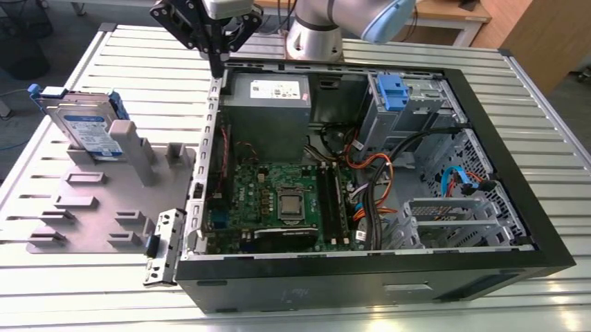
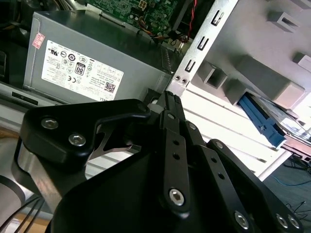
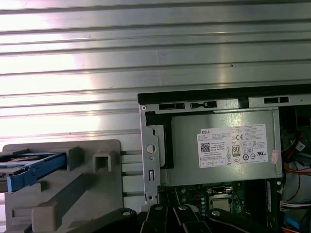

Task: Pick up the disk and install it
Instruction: 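Reach for the disk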

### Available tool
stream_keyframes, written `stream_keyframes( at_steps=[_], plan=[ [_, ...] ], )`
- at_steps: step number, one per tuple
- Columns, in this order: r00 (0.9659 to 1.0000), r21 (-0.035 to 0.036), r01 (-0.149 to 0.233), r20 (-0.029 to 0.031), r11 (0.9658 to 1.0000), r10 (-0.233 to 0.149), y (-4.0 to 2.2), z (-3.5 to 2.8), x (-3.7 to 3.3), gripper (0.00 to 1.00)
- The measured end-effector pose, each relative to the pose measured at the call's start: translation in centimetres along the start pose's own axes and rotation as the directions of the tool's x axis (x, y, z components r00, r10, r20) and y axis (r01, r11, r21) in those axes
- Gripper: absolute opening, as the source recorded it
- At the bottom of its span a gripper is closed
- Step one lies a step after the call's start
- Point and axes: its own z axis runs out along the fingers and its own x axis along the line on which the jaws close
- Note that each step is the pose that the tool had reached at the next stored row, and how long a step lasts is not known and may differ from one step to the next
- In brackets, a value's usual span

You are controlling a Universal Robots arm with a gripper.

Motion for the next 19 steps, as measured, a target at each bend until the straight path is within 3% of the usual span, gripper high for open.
stream_keyframes(
  at_steps=[19],
  plan=[
    [1.0000, 0.0021, 0.000, 0.0002, 1.0000, 0.000, -0.01, 0.01, 0.66, 0.11]
  ],
)
